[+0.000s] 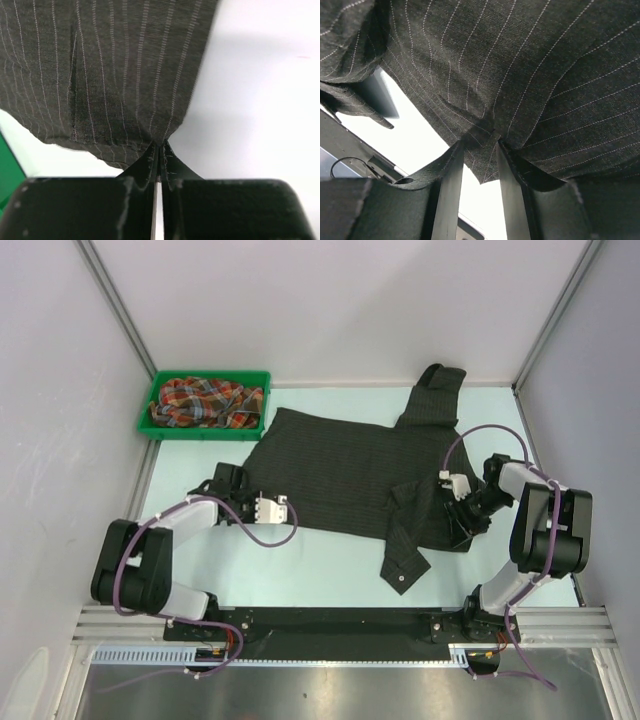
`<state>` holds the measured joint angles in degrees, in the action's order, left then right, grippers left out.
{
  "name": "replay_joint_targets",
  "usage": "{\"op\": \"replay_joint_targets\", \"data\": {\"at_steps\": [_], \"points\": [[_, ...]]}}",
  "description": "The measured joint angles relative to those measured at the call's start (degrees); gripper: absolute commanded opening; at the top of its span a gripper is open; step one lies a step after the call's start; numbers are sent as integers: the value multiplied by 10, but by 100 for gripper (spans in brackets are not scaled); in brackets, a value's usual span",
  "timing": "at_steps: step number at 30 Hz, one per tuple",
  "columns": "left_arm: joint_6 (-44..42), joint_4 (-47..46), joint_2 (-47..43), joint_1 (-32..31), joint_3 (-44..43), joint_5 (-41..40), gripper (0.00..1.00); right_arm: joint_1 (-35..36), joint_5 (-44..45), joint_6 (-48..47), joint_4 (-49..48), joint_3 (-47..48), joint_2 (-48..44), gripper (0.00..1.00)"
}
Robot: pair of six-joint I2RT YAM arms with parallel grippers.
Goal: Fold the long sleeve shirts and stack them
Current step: Fold the shirt
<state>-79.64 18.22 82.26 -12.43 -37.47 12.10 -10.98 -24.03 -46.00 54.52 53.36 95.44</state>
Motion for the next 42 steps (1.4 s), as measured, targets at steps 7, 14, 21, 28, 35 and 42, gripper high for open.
{"op": "replay_joint_targets", "data": {"at_steps": [7, 14, 21, 28, 35, 42], "points": [[-10, 81, -110, -33, 59, 1, 0, -10, 7, 10, -6, 0, 9, 32], [-14, 143, -183, -43, 97, 2, 4, -53, 7, -16, 7, -1, 7, 34], [17, 142, -165, -42, 80, 2, 64, -63, 30, -75, 49, 17, -16, 54], [94, 213, -176, -33, -21, 73, 89, 38, 6, -108, 98, 97, -165, 69], [199, 230, -212, -36, -97, 154, 90, 241, 36, -85, 94, -35, -232, 73], [260, 237, -230, -36, -99, 179, 91, 338, 80, -40, 58, -101, -191, 71]]}}
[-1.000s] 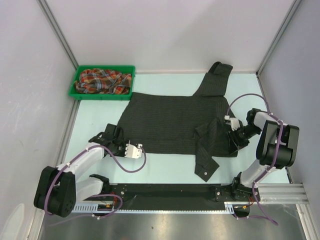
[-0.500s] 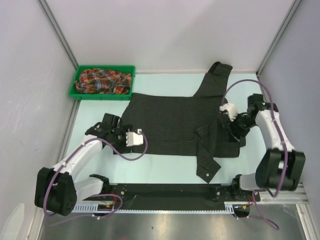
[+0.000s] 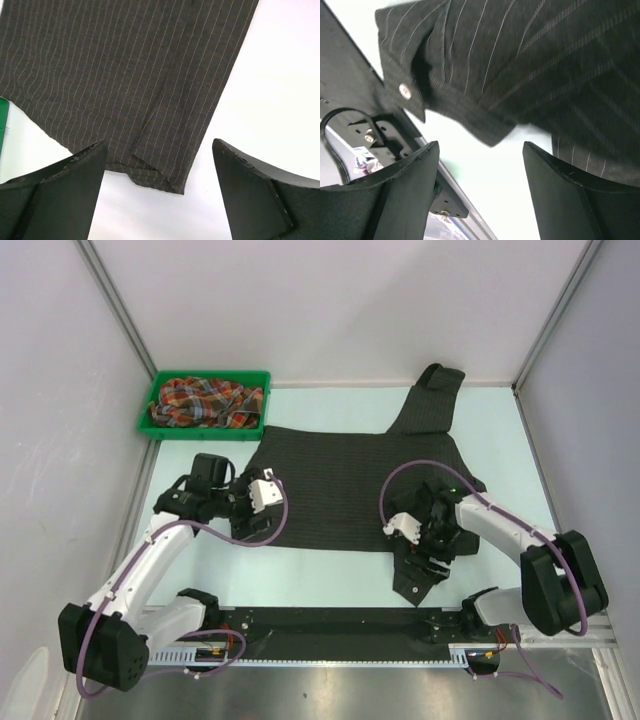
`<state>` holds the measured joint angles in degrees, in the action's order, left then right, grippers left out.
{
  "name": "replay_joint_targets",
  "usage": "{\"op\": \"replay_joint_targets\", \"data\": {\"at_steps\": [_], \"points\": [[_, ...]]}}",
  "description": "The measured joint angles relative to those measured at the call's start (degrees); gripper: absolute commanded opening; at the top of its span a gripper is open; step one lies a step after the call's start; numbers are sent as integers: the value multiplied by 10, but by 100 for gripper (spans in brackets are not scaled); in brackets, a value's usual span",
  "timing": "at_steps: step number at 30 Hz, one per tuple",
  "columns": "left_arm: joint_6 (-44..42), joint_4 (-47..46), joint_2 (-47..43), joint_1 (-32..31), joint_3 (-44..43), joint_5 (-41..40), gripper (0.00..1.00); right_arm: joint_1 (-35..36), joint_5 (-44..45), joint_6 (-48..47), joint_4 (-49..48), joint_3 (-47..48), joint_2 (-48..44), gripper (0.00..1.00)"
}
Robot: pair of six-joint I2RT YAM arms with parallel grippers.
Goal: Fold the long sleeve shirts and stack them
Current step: Fold the shirt
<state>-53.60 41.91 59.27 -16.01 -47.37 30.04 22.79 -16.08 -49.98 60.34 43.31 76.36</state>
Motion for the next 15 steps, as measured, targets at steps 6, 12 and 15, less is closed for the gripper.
{"op": "replay_joint_targets", "data": {"at_steps": [6, 12, 15], "points": [[48, -5, -26, 0, 1, 8, 90, 25, 9, 26, -39, 1, 65, 31], [97, -7, -42, 0, 1, 26, 89, 21, 7, 38, -15, 39, 73, 0], [109, -8, -59, 0, 1, 40, 88, 21, -12, 42, 15, 93, 54, 0]]}}
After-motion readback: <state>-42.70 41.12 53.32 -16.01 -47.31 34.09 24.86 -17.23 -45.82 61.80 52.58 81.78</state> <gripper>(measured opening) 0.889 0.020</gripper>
